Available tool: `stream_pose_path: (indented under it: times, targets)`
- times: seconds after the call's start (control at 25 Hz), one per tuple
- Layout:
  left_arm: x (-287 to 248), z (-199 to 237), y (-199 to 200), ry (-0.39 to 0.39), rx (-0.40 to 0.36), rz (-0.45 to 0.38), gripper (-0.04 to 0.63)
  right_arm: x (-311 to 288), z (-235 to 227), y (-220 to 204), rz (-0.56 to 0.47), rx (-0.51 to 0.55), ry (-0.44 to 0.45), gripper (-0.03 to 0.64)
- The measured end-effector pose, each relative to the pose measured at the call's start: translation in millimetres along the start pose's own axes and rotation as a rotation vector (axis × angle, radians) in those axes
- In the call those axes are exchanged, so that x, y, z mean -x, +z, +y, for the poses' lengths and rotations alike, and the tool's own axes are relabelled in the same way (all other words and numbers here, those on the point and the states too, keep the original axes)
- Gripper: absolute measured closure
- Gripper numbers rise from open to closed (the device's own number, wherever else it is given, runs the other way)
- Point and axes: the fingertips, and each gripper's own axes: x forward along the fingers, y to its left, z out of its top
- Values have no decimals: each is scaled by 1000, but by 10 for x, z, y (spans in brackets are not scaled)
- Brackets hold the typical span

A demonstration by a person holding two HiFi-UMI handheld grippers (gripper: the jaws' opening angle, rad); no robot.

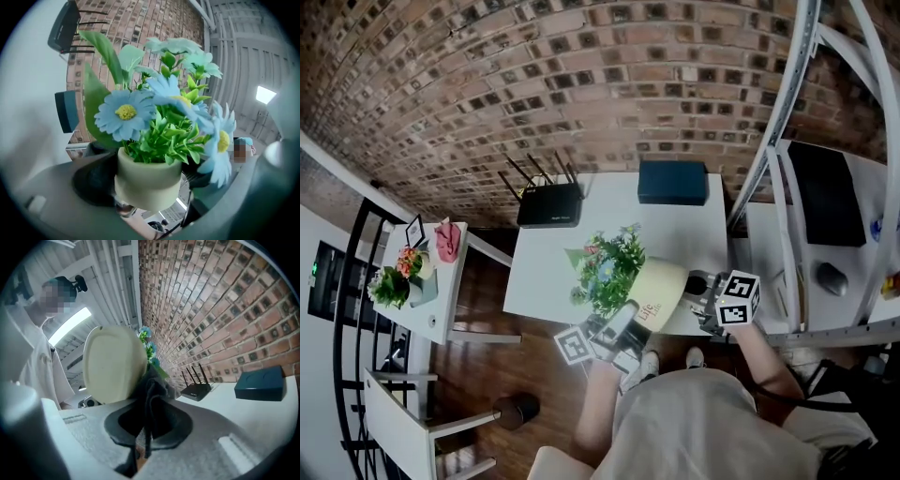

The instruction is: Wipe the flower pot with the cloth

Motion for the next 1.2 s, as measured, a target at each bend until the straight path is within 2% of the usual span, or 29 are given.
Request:
stream_pose_path:
  times: [0.2, 0.32, 0.4, 0.52, 0.6, 0.76, 0.88, 1.08, 1.2]
  targets:
    - [-83, -87, 204, 2, -30, -85, 124, -156, 274, -16, 22, 34, 42, 618]
    - [-119, -87, 272, 30, -68, -118, 124, -248, 405, -23, 50, 84, 26, 618]
    - [-116, -54, 338, 73, -105, -141, 124, -254, 463, -41, 75, 121, 14, 618]
    - [-79, 32, 452, 165, -188, -152, 124, -262, 696, -19, 100, 198, 51, 618]
    - [-48, 83, 498, 198, -218, -150, 126, -265, 859, 36, 104, 261, 62, 618]
    - [51, 258, 469, 270, -255, -115, 126, -167, 1053, 406, 24, 373, 49, 618]
    - [118, 389, 292, 306, -242, -54, 126, -28, 955, 769, -44, 415, -19, 618]
    - [138, 418, 1, 285, -203, 26, 127, 173, 452, 1054, -59, 492, -172, 618]
    - [155, 370, -56, 259, -172, 30, 127, 257, 69, 1000, -51, 432, -255, 618]
